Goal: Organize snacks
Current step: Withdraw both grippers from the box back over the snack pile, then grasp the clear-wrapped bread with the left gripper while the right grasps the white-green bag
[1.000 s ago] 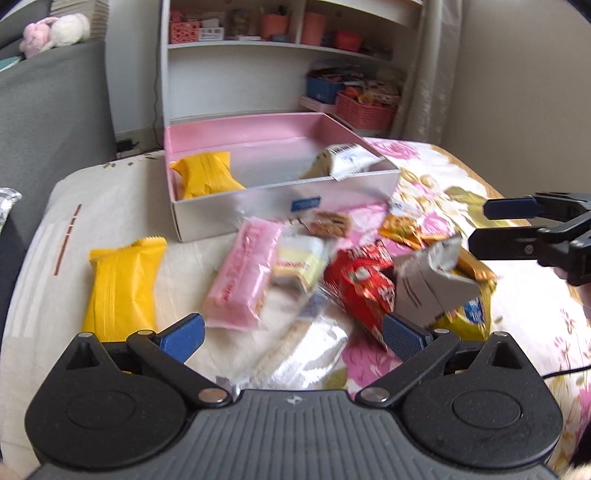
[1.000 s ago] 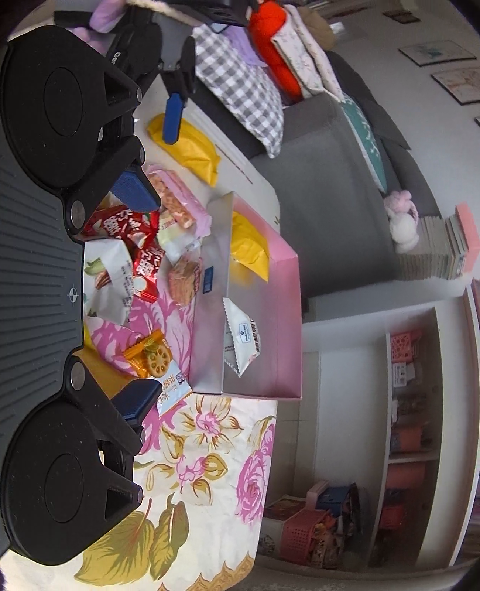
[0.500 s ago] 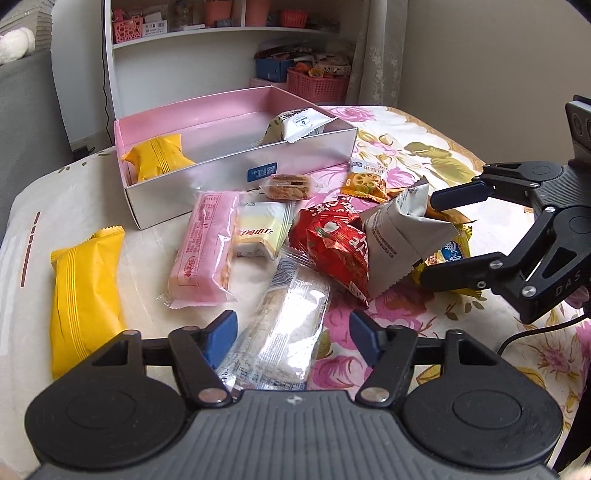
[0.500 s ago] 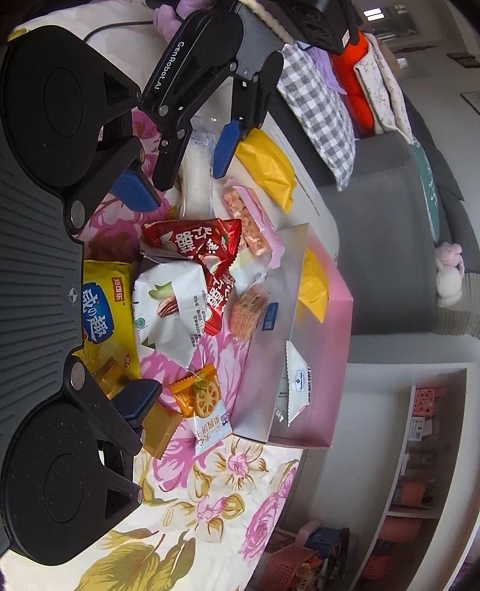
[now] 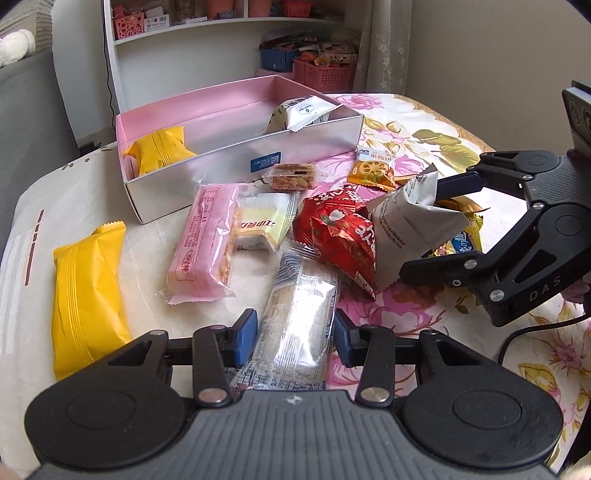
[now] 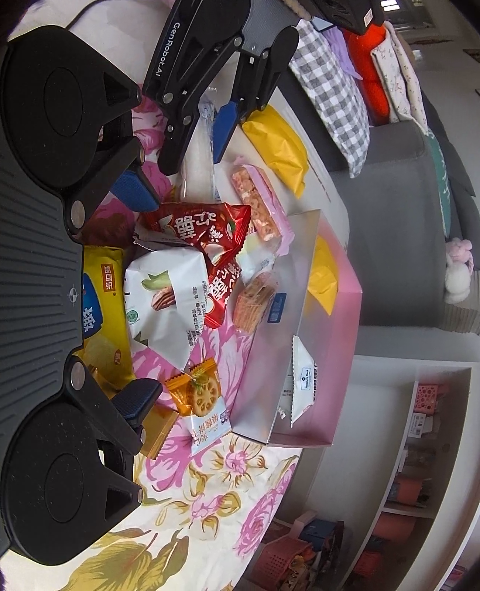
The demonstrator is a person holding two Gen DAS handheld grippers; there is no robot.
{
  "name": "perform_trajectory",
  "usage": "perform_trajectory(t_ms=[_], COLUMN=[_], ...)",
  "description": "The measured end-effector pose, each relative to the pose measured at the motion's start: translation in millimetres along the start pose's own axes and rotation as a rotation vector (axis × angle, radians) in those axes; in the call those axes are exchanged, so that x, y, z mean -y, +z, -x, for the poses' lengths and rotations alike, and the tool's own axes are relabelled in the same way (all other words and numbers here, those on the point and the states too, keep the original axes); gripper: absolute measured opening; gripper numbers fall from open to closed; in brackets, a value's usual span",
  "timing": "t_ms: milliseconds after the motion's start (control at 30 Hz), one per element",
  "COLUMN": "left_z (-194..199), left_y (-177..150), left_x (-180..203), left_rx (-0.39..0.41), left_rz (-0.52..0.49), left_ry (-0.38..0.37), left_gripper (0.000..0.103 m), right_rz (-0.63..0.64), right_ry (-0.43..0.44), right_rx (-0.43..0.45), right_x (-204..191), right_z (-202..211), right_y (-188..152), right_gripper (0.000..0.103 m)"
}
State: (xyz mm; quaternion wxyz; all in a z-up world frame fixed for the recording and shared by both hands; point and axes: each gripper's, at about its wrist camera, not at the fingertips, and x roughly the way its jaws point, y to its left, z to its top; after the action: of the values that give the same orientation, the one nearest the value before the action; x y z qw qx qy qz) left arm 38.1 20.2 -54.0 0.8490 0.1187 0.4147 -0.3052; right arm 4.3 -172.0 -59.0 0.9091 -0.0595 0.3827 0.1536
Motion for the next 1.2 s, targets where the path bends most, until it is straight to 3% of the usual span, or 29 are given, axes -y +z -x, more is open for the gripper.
perform_trajectory(t_ms=[200, 300, 367, 433, 767, 1200], left_z=[1, 2, 4, 5, 11, 23], left_y=[2, 4, 4, 5, 7, 13], left_x=[0, 0, 1, 1, -1, -8], left_rx=[-0.002, -0.01, -0.013, -0.017, -0.034, -0.013], left_rz=[0.012, 0.008, 0.006, 0.008, 0.032, 0.087], left_ry=[-0.002, -0.001, 0.001, 0.004, 0.011, 0.03], left_gripper=[0.033, 0.031, 0.029, 0.027, 0.021, 0.016], right_rz=[-0.026, -0.038, -0.037, -0.038, -0.083, -0.109], right_ry=[0.003, 0.015, 0.025, 0.038, 0.042, 0.046], right_rx=[0.0, -0.003, -0.009, -0.011, 0.001, 0.046], right_x=[3, 4, 3, 2, 4, 8], right_z=[-3, -3, -3, -3, -3, 11], right_y=[2, 3, 3, 3, 6, 15], right_gripper=[0.092, 0.083, 0.07, 0.064, 0.055, 0.052])
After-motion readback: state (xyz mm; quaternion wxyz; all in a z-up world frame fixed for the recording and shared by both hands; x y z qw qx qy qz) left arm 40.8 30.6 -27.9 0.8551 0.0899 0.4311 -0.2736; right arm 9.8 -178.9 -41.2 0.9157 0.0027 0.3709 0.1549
